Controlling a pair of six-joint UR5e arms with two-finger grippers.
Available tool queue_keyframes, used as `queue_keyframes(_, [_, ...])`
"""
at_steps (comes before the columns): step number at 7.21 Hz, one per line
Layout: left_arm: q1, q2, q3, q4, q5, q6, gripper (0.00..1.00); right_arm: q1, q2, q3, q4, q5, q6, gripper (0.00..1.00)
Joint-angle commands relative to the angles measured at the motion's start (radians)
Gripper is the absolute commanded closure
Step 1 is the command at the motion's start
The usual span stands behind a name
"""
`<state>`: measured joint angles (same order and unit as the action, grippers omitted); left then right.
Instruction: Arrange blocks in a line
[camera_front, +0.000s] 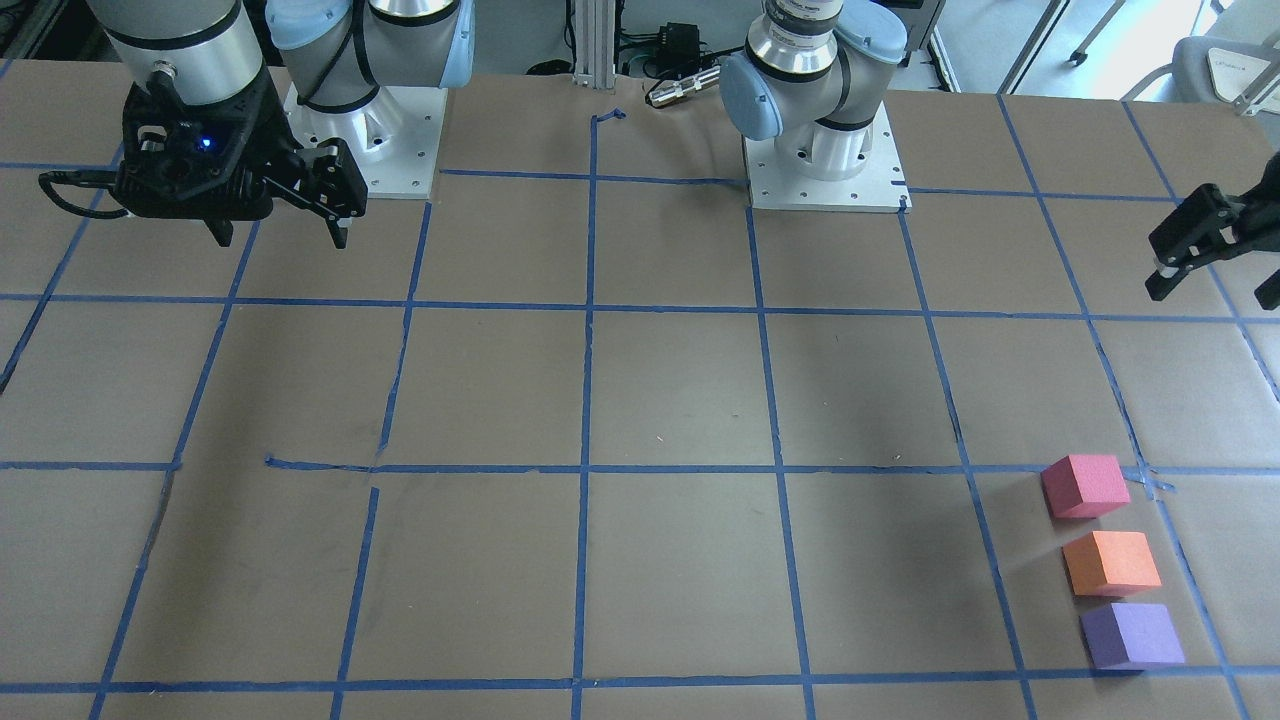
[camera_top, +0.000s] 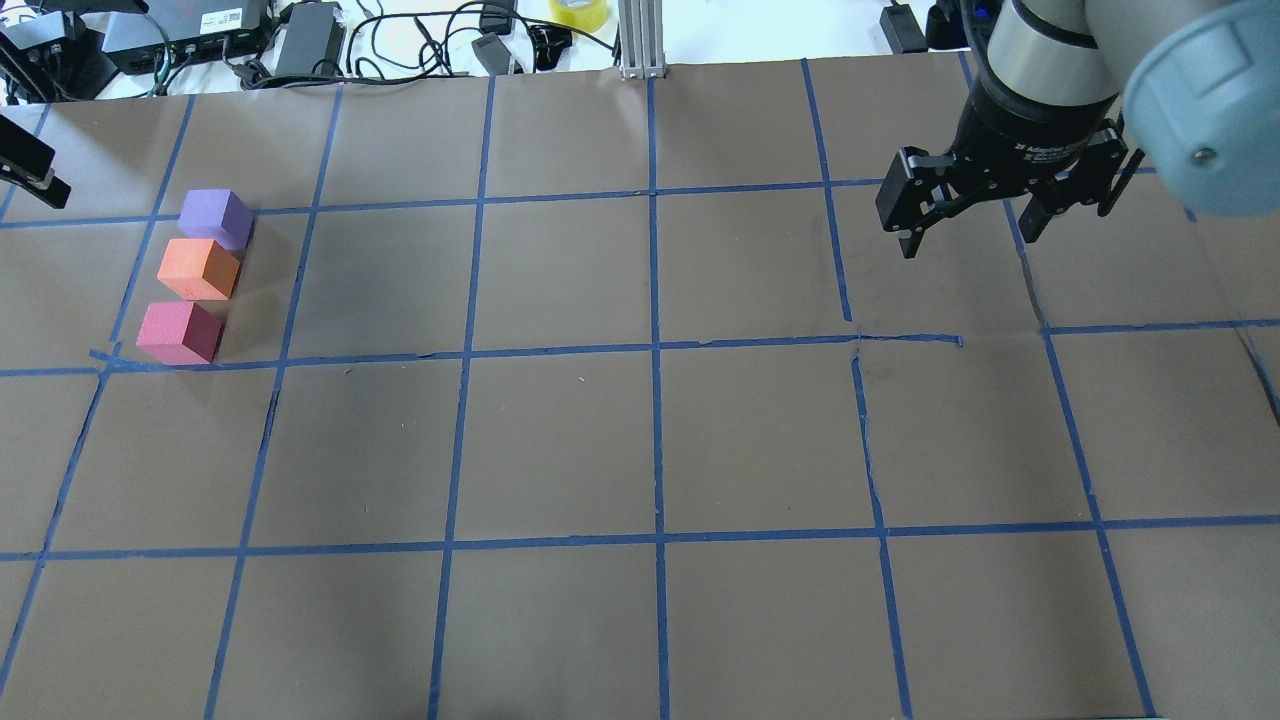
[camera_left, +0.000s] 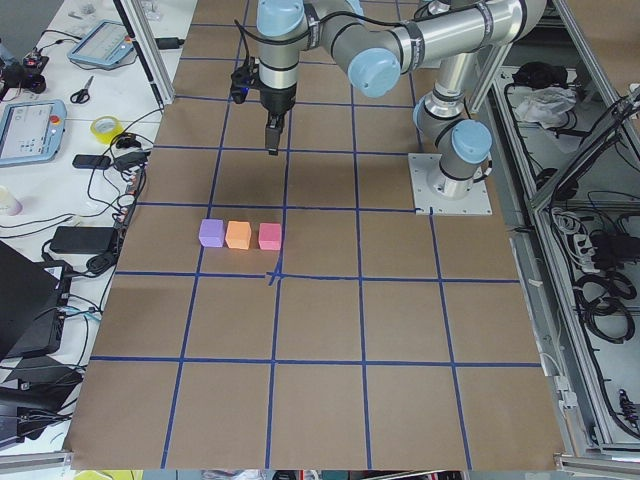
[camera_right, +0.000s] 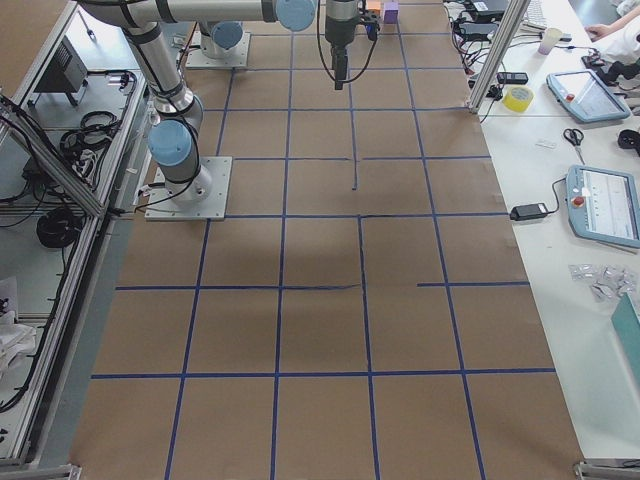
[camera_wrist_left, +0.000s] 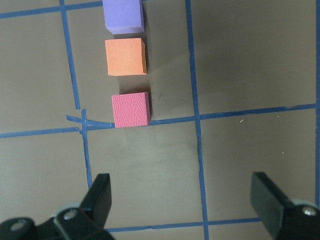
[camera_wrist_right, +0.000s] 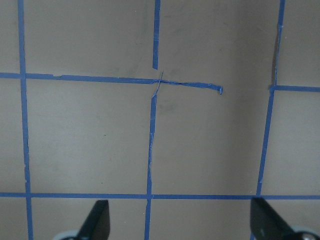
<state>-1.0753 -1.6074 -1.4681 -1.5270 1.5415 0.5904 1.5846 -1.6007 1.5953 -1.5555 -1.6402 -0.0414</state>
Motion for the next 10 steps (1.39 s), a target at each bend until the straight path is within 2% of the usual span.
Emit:
queue_keyframes(1, [-0.148, 0.020, 0.006, -0.010, 0.008, -0.150, 0.01, 0.000, 0.001, 0.000, 0.000, -0.001, 0.000, 0.00])
queue_keyframes(3, [-0.308, -0.017, 0.003, 0.036, -0.006, -0.509, 0.01, -0.002, 0.002, 0.002, 0.000, -0.001, 0.000, 0.00])
queue_keyframes(5, [-0.505, -0.025, 0.000, 0.059, 0.026, -0.704, 0.00, -0.002, 0.002, 0.002, 0.000, -0.001, 0.000, 0.00])
queue_keyframes(6, [-0.549, -0.025, 0.000, 0.059, 0.073, -0.715, 0.00, -0.002, 0.001, 0.002, 0.000, -0.001, 0.000, 0.00])
queue_keyframes(10, [-0.563, 0.021, -0.011, 0.041, 0.071, -0.696, 0.00, -0.002, -0.002, 0.002, 0.000, -0.001, 0.002, 0.00])
